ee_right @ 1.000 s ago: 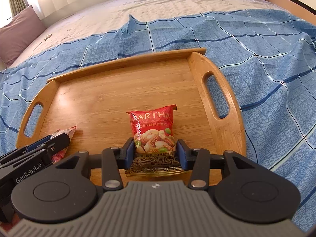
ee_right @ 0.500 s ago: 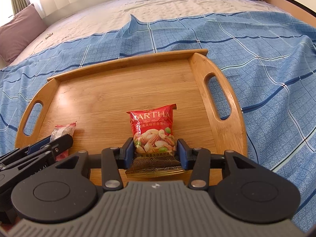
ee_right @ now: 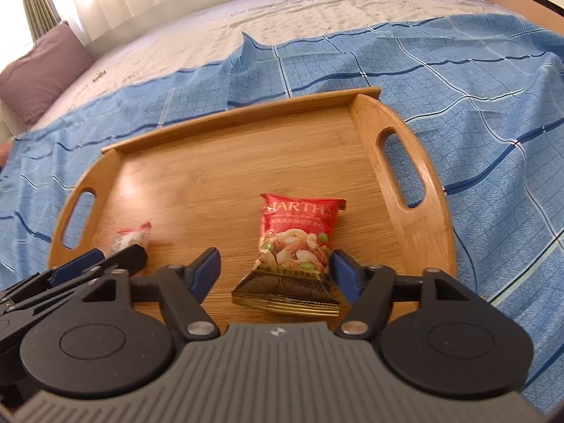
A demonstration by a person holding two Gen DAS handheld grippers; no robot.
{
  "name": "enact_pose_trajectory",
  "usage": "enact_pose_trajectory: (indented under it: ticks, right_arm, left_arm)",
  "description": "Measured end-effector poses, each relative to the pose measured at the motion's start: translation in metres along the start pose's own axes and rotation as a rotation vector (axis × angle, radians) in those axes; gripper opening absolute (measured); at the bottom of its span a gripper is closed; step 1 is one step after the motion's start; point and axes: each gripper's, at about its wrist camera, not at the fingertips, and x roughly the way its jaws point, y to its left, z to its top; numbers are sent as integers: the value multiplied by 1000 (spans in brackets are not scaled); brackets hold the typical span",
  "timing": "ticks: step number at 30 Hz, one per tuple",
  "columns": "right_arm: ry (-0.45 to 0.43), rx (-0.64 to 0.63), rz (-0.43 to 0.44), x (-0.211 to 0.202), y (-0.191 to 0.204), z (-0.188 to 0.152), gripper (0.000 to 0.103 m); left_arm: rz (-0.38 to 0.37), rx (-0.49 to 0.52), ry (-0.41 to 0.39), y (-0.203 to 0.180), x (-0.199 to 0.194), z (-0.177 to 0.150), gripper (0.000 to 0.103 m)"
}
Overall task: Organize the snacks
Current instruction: 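Carry both snacks to the wooden tray and open both grippers to release, then move both grippers back to the snack pile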
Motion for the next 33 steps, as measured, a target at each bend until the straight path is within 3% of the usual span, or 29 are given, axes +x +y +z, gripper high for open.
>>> enact_pose_trajectory:
  ticks: [4, 12, 14, 24, 33]
  right_arm:
    - [-17, -6, -6, -12, 2, -1, 88]
    - [-77, -65, 17, -53, 8, -15, 93]
    - [-97, -86, 25, -65, 10, -22, 94]
    - [-205, -185, 55, -125, 12, -86, 102]
    - [-267, -144, 33, -146, 10, -155, 102]
  left_arm:
    - [3, -7, -23, 5, -16, 4, 78]
    - [6, 7, -46, 17, -58, 1, 81]
    - [12, 28, -55, 17, -71, -5, 89]
    - [12, 131, -114, 19, -140, -52, 91]
    - [10, 164, -154, 22, -183, -101, 92]
